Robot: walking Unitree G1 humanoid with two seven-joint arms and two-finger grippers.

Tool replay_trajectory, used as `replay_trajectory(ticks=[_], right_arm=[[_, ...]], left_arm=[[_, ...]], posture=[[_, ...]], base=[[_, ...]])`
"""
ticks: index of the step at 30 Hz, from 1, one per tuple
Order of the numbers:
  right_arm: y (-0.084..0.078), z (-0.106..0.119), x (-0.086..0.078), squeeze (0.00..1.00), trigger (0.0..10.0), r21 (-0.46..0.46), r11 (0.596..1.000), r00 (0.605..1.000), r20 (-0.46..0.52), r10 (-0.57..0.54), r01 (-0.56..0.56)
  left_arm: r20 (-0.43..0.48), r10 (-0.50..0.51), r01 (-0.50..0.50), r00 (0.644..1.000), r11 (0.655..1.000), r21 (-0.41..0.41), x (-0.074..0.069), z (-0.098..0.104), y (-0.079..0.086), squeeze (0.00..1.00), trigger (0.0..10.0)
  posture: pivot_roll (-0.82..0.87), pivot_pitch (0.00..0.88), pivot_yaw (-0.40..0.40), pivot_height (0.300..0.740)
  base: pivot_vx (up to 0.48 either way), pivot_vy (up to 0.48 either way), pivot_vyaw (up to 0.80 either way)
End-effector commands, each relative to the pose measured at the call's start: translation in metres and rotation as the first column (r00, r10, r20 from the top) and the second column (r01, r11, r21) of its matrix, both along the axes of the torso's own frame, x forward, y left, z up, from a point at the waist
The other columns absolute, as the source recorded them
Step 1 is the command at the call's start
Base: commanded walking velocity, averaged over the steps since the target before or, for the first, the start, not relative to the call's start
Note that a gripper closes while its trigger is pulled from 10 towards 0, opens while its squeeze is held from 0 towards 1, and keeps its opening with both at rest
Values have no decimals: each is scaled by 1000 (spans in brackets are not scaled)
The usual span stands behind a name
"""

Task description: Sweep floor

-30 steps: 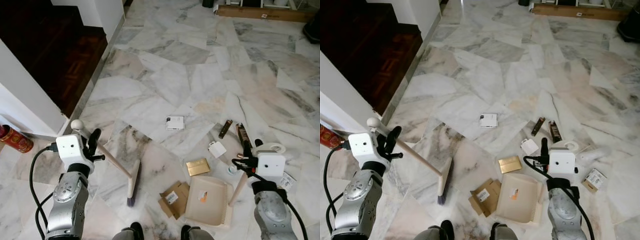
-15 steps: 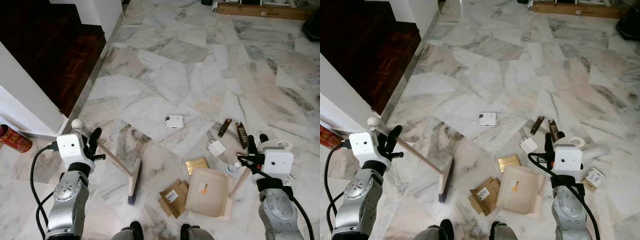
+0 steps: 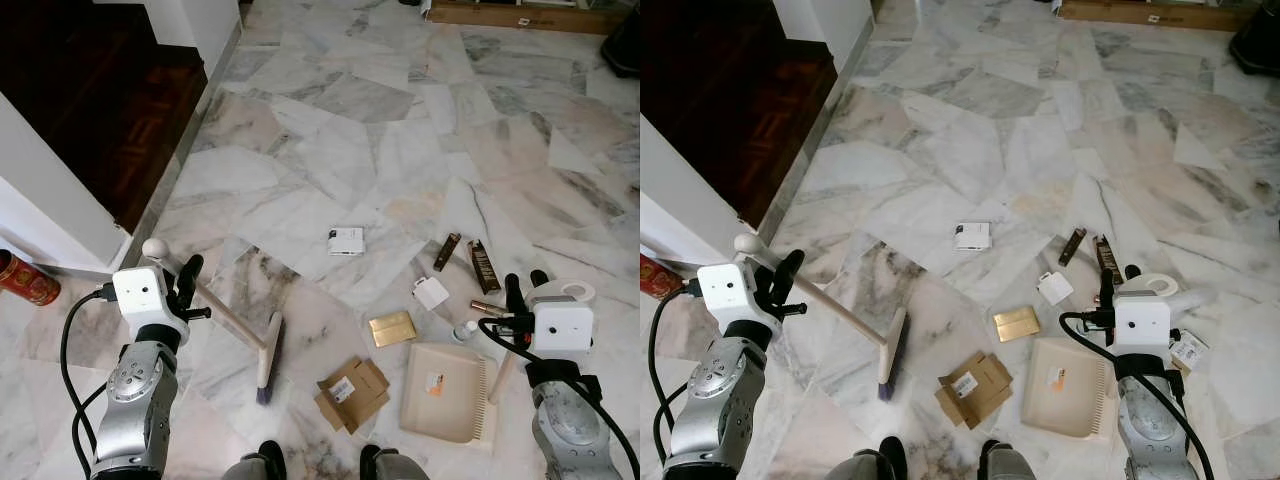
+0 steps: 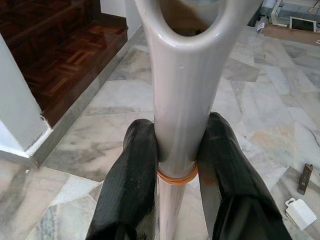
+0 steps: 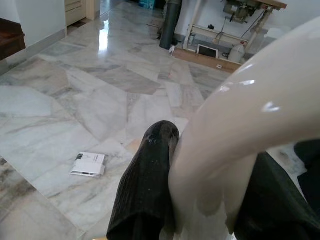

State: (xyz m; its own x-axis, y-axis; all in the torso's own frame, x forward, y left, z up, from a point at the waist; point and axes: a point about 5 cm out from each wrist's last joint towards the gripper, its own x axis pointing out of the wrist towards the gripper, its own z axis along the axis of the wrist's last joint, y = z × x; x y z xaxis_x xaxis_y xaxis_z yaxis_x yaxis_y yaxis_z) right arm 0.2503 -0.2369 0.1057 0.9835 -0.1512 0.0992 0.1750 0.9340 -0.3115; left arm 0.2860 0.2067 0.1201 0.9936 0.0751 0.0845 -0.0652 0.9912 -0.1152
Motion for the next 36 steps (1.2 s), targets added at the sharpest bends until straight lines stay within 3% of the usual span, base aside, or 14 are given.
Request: replay_trajectory(ticks=[1, 17, 22, 28, 32, 36], right_arm=[[0, -4, -3, 0, 10000, 15, 1000, 1000, -4, 1, -1], [10, -46, -10, 0, 10000, 46, 999, 991, -133, 23, -17], [18, -51, -4, 0, 10000, 77, 996, 989, -134, 54, -43], [27, -48, 5, 0, 10000, 96, 993, 991, -109, 77, -67], [33, -48, 11, 0, 10000, 106, 991, 991, -100, 94, -84], [35, -46, 15, 0, 10000, 110, 990, 991, -88, 98, -88]], left_arm=[[-6, 17, -17, 1000, 1000, -4, -3, -3, 5, 0, 10000], [-14, -4, 4, 1000, 1000, -16, 3, -1, 4, 0, 10000], [-69, -42, 31, 997, 988, -149, 7, -7, -1, 0, 10000], [-113, -63, 35, 992, 972, -234, 8, -9, 1, 0, 10000], [-184, -133, 74, 974, 952, -296, 8, -14, -2, 0, 10000], [-247, -219, 151, 944, 952, -266, 6, -21, -10, 0, 10000]], posture=[[-158, 271, 42, 740], [-133, 279, 54, 740], [-130, 279, 56, 740], [-115, 279, 57, 740], [-107, 282, 58, 740], [-110, 282, 64, 740]], base=[[0, 0, 0], [0, 0, 0], [0, 0, 0], [0, 0, 0], [0, 0, 0], [0, 0, 0]])
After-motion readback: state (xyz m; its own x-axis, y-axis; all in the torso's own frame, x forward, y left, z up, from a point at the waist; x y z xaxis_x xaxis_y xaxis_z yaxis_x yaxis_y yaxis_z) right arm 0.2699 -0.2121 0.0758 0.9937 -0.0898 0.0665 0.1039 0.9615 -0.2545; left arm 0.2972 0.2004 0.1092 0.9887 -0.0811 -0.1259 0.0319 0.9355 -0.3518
